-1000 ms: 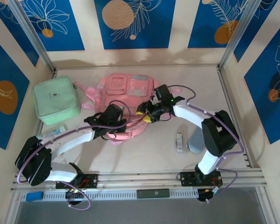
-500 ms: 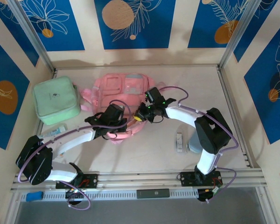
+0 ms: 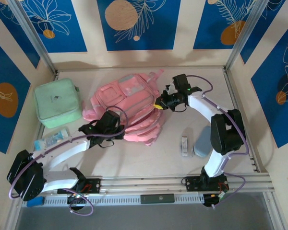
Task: Pack the student bag
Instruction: Unzip the student bag at the center of the table.
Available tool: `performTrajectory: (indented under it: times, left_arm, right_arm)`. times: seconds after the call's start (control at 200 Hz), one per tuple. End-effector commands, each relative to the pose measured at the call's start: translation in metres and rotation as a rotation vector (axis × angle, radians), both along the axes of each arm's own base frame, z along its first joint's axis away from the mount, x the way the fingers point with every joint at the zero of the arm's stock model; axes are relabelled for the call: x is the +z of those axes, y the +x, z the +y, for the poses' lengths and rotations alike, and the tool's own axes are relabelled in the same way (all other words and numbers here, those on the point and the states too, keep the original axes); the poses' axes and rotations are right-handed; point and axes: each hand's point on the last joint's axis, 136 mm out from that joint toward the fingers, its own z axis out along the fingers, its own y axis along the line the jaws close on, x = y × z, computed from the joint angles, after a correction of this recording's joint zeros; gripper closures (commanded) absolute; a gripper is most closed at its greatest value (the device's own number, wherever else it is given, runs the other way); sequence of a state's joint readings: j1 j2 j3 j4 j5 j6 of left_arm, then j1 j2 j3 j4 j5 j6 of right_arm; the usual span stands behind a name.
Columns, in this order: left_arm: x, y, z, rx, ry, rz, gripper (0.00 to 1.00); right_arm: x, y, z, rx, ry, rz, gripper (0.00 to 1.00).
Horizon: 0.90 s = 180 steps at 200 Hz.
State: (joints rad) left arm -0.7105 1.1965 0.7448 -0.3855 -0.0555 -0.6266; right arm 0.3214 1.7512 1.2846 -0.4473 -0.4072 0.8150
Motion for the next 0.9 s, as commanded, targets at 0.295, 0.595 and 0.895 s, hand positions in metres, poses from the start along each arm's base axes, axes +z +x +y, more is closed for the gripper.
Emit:
performTrajectory:
  times: [0.295, 0.595, 0.895]
  left_arm:
    - [0.011, 0.001, -0.023, -0.047, -0.118, -0.005, 1.00]
    - [0.010, 0.003, -0.023, -0.050, -0.106, -0.014, 1.00]
    - [0.007, 0.002, 0.004, -0.013, 0.016, -0.043, 1.00]
  right_arm:
    - [-0.001, -0.065, 0.057, -0.021, 0.080, 0.056, 0.31]
    - [-0.018, -0.053, 0.100, -0.040, 0.001, 0.055, 0.28]
    - [-0.020, -0.005, 0.062, -0.151, -0.105, -0.075, 0.91]
